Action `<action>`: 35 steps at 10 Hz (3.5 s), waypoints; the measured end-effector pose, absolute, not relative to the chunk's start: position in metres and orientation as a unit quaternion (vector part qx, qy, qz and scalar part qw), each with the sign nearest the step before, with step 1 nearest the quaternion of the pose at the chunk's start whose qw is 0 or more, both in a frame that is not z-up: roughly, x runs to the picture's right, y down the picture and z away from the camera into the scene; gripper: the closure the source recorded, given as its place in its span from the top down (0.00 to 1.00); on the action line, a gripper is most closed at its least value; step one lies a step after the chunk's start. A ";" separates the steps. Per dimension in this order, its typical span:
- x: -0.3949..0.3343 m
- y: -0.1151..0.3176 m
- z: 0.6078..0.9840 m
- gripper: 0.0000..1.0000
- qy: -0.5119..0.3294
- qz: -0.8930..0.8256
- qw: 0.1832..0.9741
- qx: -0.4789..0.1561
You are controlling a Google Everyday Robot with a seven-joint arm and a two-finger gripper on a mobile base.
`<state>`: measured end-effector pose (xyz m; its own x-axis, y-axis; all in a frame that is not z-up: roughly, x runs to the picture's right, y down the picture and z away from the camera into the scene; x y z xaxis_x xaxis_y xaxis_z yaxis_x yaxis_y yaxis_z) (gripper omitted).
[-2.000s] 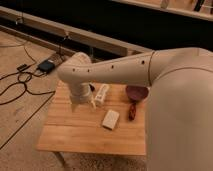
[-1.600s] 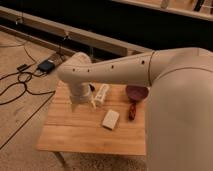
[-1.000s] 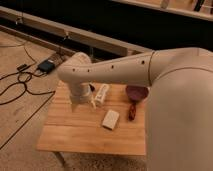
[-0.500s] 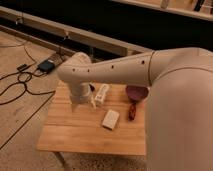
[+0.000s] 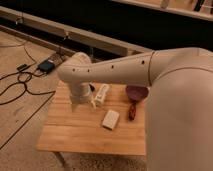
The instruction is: Place the pepper in the ceramic cup
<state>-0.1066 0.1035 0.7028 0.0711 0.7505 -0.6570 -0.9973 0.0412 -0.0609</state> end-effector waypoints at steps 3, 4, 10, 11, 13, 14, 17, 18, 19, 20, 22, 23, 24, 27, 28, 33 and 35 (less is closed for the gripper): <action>-0.105 0.104 0.704 0.65 0.234 0.639 0.683 -0.264; -0.099 0.105 0.710 0.65 0.234 0.637 0.687 -0.262; -0.011 0.110 0.770 0.65 0.239 0.675 0.657 -0.235; 0.002 0.113 0.778 0.65 0.239 0.684 0.648 -0.236; 0.023 0.118 0.793 0.65 0.235 0.703 0.624 -0.246; 0.031 0.120 0.797 0.65 0.235 0.709 0.617 -0.248; 0.070 0.128 0.813 0.65 0.247 0.726 0.592 -0.248; 0.088 0.130 0.821 0.65 0.254 0.730 0.585 -0.245; 0.096 0.131 0.824 0.65 0.257 0.732 0.582 -0.244; 0.106 0.132 0.829 0.65 0.262 0.734 0.577 -0.243; 0.122 0.132 0.842 0.65 0.268 0.737 0.571 -0.242; 0.130 0.133 0.848 0.65 0.271 0.737 0.570 -0.241; 0.137 0.135 0.853 0.65 0.277 0.736 0.569 -0.241; 0.155 0.136 0.868 0.65 0.289 0.732 0.570 -0.236; 0.161 0.137 0.873 0.65 0.293 0.731 0.570 -0.233; 0.169 0.140 0.890 0.65 0.300 0.724 0.578 -0.229; 0.171 0.139 0.894 0.56 0.301 0.721 0.582 -0.226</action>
